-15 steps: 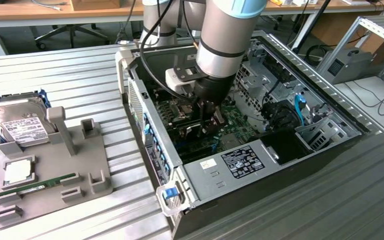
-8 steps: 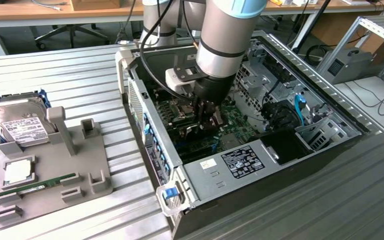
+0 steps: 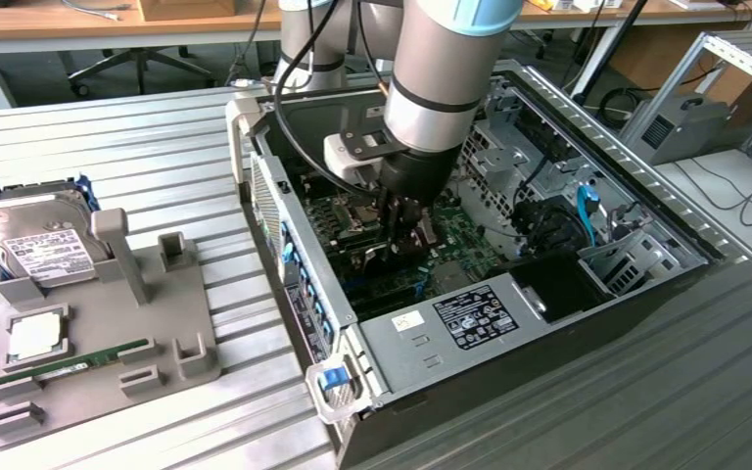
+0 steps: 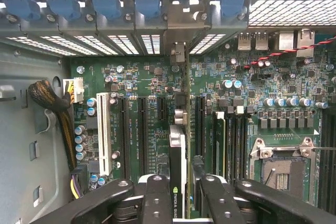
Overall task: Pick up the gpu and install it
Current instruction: 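Insert the gpu into the slot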
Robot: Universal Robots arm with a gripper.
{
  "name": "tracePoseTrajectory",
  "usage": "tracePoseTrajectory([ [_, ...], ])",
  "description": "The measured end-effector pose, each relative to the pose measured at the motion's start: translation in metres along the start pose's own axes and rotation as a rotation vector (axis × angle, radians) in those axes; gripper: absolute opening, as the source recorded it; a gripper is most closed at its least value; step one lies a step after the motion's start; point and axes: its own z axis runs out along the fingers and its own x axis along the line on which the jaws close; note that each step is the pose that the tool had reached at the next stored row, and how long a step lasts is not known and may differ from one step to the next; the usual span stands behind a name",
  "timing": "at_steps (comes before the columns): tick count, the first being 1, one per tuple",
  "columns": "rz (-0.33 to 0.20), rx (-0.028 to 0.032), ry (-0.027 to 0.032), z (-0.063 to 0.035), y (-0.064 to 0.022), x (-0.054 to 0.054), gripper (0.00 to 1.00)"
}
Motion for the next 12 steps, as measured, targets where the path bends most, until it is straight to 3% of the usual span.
tracePoseTrajectory([
  [12, 0.000, 0.0004, -0.0001, 0.0024, 0.0023, 0.0001, 0.27],
])
